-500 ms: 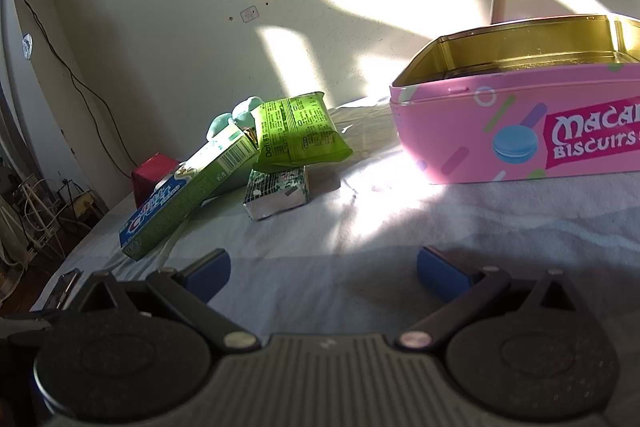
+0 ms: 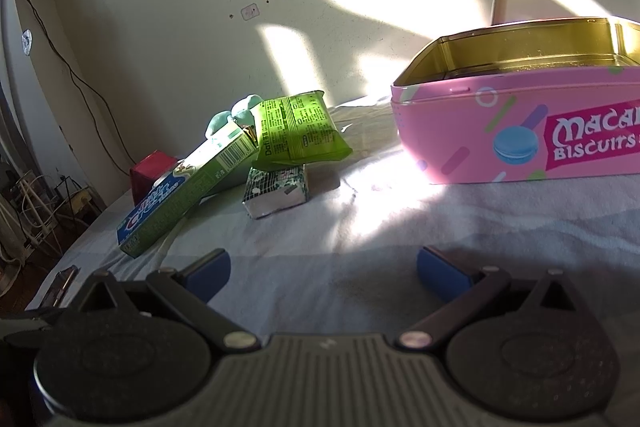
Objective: Organize objects
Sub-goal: 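Move both grippers toward the blue-and-green Crest toothpaste box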
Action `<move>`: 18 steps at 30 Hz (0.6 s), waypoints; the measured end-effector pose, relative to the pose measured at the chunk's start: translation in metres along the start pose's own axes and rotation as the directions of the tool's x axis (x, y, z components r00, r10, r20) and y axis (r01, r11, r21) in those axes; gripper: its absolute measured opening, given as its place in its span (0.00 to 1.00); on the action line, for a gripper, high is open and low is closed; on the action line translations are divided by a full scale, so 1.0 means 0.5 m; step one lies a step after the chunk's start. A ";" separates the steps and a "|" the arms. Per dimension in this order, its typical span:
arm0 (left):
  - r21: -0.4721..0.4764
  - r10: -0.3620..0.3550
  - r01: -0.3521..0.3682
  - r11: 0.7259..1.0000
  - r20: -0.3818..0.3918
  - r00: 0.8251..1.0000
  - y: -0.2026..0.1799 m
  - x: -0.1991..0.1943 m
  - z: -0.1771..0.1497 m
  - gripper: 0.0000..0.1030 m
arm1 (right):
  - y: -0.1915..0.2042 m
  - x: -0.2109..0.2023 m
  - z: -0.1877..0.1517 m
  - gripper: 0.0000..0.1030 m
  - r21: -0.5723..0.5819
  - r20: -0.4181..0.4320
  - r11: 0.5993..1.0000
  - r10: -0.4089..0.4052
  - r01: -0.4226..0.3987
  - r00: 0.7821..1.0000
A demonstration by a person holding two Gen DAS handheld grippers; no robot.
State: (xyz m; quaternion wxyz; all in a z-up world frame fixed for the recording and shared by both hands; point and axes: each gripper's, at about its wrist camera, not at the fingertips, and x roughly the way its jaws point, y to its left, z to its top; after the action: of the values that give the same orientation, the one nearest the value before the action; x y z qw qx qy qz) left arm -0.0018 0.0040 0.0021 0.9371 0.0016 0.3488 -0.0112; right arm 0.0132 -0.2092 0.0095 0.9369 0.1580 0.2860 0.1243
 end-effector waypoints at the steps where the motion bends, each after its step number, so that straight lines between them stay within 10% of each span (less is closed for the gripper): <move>1: -0.001 -0.009 0.009 1.000 0.004 1.000 0.002 -0.001 0.000 1.00 | 0.002 0.000 0.000 1.00 -0.006 -0.001 1.000 -0.004 0.004 1.000; 18: 0.031 -0.023 0.018 0.999 0.153 0.988 0.046 -0.025 0.006 1.00 | 0.093 -0.010 0.019 0.96 -0.220 0.105 0.971 -0.076 0.098 0.992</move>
State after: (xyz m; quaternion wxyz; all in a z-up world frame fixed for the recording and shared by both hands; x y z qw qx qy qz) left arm -0.0088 0.0275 0.0125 0.9609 0.0112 0.2753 -0.0261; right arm 0.0079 -0.1704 0.0367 0.9659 0.0444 0.2315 0.1069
